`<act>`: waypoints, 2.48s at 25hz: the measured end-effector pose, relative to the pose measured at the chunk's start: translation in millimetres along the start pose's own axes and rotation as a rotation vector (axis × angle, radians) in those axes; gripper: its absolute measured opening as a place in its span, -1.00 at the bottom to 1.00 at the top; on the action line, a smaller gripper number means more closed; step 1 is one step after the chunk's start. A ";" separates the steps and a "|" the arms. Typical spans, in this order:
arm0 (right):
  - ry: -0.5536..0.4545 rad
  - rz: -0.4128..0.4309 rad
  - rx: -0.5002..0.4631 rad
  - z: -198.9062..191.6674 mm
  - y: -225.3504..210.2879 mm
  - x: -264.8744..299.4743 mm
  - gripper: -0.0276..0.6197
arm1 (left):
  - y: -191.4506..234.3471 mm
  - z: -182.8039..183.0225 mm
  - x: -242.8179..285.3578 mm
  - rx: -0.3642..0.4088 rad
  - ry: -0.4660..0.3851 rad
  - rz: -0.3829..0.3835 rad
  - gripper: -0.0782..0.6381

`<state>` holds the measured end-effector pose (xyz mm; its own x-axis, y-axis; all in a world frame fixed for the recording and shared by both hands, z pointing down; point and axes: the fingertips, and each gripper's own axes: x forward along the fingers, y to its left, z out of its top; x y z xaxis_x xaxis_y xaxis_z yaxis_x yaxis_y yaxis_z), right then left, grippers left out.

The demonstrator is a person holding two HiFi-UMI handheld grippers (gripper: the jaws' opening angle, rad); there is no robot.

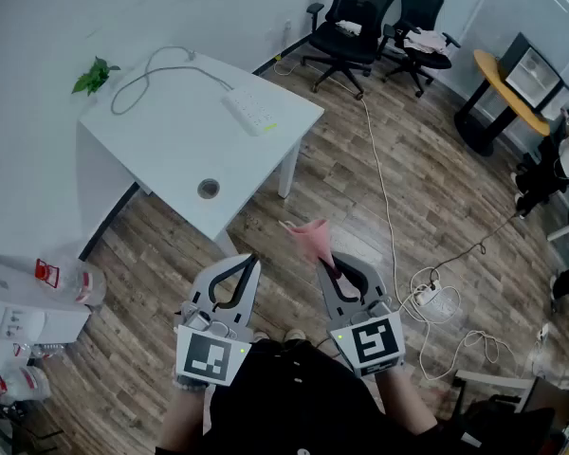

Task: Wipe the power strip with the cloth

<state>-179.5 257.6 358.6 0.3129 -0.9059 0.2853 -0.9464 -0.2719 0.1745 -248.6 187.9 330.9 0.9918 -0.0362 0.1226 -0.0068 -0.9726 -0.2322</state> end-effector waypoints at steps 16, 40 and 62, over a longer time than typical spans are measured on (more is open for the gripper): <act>-0.007 0.019 0.000 -0.9 -5.8 -4.8 -0.73 | -8.1 3.9 3.5 0.014 0.004 0.017 -0.74; -0.025 0.043 0.021 -27.4 -53.2 -46.9 -0.73 | -69.5 21.7 30.1 0.025 0.021 0.048 -0.74; -0.009 0.050 0.016 -13.2 -106.2 55.5 -0.73 | 6.8 10.2 110.6 0.030 0.009 0.051 -0.74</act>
<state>-60.5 240.5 368.3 0.2643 -0.9216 0.2844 -0.9621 -0.2311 0.1451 -137.7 179.5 333.0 0.9890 -0.0882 0.1185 -0.0537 -0.9621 -0.2675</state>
